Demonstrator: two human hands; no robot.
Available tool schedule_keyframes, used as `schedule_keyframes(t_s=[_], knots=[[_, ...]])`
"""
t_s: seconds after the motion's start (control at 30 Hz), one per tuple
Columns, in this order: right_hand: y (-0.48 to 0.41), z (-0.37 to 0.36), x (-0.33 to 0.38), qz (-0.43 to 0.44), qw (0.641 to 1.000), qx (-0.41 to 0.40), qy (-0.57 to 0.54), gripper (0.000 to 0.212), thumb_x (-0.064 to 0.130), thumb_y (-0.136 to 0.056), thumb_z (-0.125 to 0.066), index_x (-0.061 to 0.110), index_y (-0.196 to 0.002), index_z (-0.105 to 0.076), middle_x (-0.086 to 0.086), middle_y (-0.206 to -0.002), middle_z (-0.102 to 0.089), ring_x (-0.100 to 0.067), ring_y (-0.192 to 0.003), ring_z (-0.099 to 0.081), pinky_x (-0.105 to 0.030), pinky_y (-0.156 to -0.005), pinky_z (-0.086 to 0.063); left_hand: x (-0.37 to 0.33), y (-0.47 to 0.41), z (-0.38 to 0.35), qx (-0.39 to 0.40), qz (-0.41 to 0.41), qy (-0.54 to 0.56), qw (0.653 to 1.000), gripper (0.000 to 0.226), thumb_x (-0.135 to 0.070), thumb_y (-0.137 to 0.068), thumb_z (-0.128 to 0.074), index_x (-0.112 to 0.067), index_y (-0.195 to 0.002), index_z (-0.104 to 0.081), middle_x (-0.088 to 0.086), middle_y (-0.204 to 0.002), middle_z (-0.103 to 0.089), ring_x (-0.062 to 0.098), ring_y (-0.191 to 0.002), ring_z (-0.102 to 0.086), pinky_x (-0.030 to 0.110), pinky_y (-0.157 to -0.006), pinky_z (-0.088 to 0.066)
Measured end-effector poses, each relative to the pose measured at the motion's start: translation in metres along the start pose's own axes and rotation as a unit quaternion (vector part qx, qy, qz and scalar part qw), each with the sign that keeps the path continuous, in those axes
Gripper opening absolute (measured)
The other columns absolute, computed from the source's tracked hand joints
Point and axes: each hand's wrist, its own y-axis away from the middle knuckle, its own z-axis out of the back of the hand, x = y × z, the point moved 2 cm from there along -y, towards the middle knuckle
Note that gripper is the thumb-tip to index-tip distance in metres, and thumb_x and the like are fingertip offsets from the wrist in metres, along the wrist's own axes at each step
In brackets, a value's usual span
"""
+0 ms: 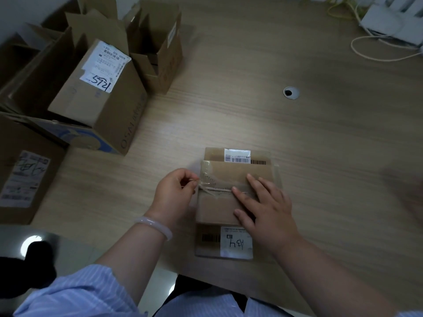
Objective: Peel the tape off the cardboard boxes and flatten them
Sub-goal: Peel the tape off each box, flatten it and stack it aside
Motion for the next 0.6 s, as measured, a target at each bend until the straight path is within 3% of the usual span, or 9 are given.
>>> schedule_keyframes(t_s=[0.1,0.3,0.43,0.5,0.6], knots=[[0.000,0.000,0.000,-0.004,1.000,-0.003,-0.001,0.046,0.058,-0.085,-0.044,0.043,-0.126,-0.056,-0.001,-0.146,-0.043,-0.024,-0.131,-0.039,-0.042,-0.100,-0.028,-0.010,-0.003,-0.003,-0.006,-0.022,0.035,0.999,0.026,0.001,-0.085,-0.064,-0.024,-0.077,-0.061,0.000,-0.077,-0.064,0.020,-0.078,-0.064,0.036,-0.077,-0.056],[0.000,0.001,0.001,-0.003,1.000,-0.001,0.000,0.047,0.059,-0.085,-0.042,0.043,-0.127,-0.056,-0.001,-0.146,-0.044,-0.024,-0.131,-0.038,-0.040,-0.100,-0.024,-0.021,-0.012,-0.008,0.003,-0.002,0.121,0.993,0.023,0.006,-0.085,-0.061,-0.017,-0.082,-0.063,0.002,-0.076,-0.063,0.006,-0.070,-0.062,0.030,-0.077,-0.054],[0.000,0.001,0.001,-0.004,1.000,0.000,-0.004,0.047,0.059,-0.085,-0.042,0.043,-0.127,-0.056,-0.001,-0.146,-0.044,-0.023,-0.131,-0.038,-0.040,-0.101,-0.024,-0.019,-0.012,0.001,0.066,0.029,0.143,0.987,0.028,0.004,-0.086,-0.062,-0.013,-0.107,-0.064,0.002,-0.086,-0.061,0.014,-0.085,-0.060,0.032,-0.086,-0.053],[0.000,0.002,0.001,-0.005,1.000,-0.001,-0.006,0.046,0.059,-0.085,-0.043,0.043,-0.127,-0.056,0.000,-0.146,-0.044,-0.023,-0.131,-0.038,-0.040,-0.101,-0.024,-0.016,-0.014,0.007,0.091,0.009,0.074,0.993,0.033,0.005,-0.083,-0.063,-0.013,-0.111,-0.065,-0.001,-0.088,-0.060,0.008,-0.082,-0.059,0.026,-0.085,-0.051],[0.000,0.002,0.001,-0.004,1.000,0.002,-0.007,0.047,0.059,-0.085,-0.043,0.044,-0.128,-0.055,0.000,-0.146,-0.043,-0.023,-0.131,-0.037,-0.041,-0.102,-0.024,-0.013,-0.016,0.010,0.102,-0.092,-0.117,0.984,0.035,0.005,-0.078,-0.068,-0.014,-0.108,-0.069,-0.006,-0.092,-0.057,0.000,-0.079,-0.060,0.008,-0.077,-0.048]])
